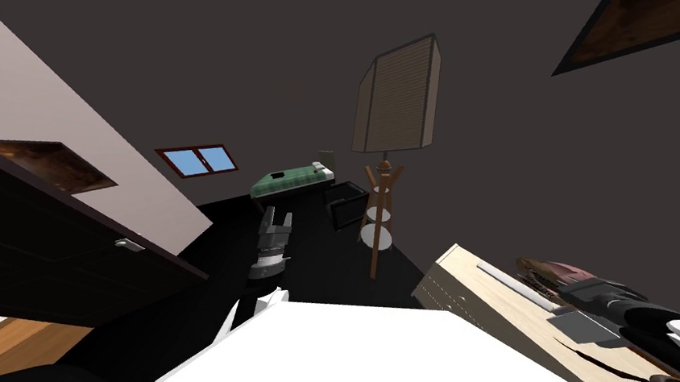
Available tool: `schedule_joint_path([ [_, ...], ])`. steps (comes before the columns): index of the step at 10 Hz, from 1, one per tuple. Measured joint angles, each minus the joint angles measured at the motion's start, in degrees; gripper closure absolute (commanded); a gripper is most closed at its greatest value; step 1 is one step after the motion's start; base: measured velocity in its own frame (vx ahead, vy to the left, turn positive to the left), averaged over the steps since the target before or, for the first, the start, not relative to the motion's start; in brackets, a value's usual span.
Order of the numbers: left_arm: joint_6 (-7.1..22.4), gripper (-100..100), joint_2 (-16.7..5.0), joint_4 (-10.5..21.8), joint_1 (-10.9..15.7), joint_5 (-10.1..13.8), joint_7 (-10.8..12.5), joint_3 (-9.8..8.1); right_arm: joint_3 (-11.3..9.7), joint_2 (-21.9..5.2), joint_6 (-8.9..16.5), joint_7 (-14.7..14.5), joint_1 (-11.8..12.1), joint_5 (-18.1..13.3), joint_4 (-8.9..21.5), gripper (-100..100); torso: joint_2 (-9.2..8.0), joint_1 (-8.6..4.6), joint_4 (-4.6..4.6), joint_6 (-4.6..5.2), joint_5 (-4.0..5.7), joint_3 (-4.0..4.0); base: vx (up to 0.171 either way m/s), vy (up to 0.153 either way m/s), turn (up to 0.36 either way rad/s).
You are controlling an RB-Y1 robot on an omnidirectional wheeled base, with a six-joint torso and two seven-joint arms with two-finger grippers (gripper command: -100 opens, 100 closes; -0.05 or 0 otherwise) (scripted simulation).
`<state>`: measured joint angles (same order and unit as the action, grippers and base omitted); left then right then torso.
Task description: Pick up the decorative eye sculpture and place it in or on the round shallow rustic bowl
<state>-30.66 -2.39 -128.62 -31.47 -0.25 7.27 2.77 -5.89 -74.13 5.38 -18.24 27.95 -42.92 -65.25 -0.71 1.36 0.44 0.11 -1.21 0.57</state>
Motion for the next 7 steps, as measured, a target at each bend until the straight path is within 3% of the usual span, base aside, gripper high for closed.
schedule_joint_path([
  [3, 0.0, 0, 0.0, 0.0, 0.0, 0.0, 0.0, 0.00, 1.2, -4.8, -0.5, 1.1, 1.9, 0.9, -0.9, 100, -0.13, 0.12, 0.06, 0.04, -0.15, 0.09, -0.062, 0.023, -0.117],
  [6, 0.0, 0, 0.0, 0.0, 0.0, 0.0, 0.0, -0.01, 1.8, -8.0, -2.7, 1.5, 3.3, 0.4, -0.9, 100, -0.05, -0.02, 0.06, 0.08, -0.20, 0.06, -0.017, -0.046, -0.198],
  [7, 0.0, 0, 0.0, 0.0, 0.0, 0.0, 0.0, -0.01, 1.9, -9.5, -3.2, 1.8, 5.1, 0.4, -2.2, 100, -0.03, -0.09, 0.06, 0.13, -0.22, 0.05, 0.024, -0.088, -0.226],
])
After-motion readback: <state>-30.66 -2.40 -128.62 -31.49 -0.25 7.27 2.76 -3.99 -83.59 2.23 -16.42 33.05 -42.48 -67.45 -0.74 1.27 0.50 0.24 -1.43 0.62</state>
